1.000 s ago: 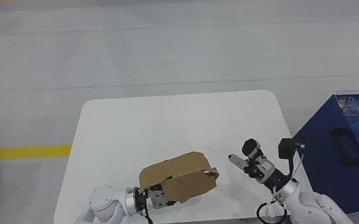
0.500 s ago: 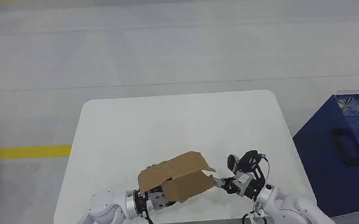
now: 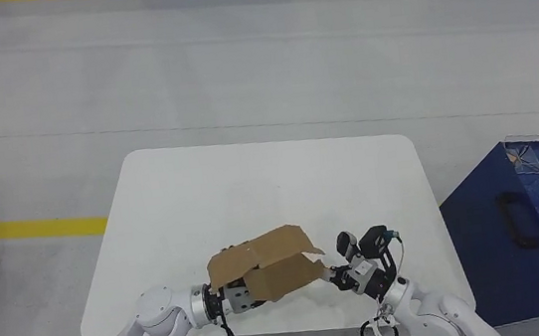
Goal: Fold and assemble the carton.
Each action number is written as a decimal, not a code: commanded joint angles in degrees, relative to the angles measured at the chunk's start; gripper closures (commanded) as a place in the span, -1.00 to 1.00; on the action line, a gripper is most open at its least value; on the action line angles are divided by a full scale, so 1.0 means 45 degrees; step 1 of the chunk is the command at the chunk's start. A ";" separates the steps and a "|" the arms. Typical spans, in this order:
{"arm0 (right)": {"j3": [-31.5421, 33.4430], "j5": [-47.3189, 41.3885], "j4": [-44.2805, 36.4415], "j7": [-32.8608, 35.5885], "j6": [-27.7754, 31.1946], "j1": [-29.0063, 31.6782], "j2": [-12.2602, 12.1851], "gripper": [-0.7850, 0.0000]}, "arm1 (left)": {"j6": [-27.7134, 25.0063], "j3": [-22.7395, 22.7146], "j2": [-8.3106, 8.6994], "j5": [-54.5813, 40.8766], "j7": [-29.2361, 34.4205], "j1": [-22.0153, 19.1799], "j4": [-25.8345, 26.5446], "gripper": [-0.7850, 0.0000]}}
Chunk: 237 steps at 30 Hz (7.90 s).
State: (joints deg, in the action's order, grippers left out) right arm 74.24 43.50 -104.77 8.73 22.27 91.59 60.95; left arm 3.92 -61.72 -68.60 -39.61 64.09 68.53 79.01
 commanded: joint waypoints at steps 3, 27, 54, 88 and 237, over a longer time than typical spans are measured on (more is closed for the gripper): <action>0.0328 0.0072 -0.0608 -0.0378 0.0209 0.0536 -0.0036 -1.00 | -0.0055 -0.0020 -0.0009 -0.0173 -0.0157 -0.0009 -0.0128 1.00; 0.1048 0.0176 -0.1153 -0.0168 -0.0335 0.0784 -0.0008 -1.00 | -0.2990 -0.0181 0.0120 0.1519 -0.0171 0.0424 0.0563 1.00; -0.0166 0.1415 -0.0495 0.0378 -0.0998 -0.0247 0.0244 -1.00 | -0.4520 0.0285 0.0311 0.3895 -0.0110 0.0768 0.1285 1.00; -0.0189 0.0966 -0.0652 0.0203 -0.0397 -0.0025 0.0375 -1.00 | -0.3033 0.0563 0.0312 0.2917 -0.0738 0.0749 0.1070 1.00; 0.0720 -0.1293 -0.1204 0.2850 -0.0122 0.0223 0.0944 -1.00 | -0.3677 0.0512 0.0376 0.2088 -0.0959 0.1197 0.1112 1.00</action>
State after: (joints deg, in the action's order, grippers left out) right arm 77.50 37.69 -110.27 21.59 21.82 92.60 65.21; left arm -12.65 -59.33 -66.94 -30.22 59.72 73.86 83.92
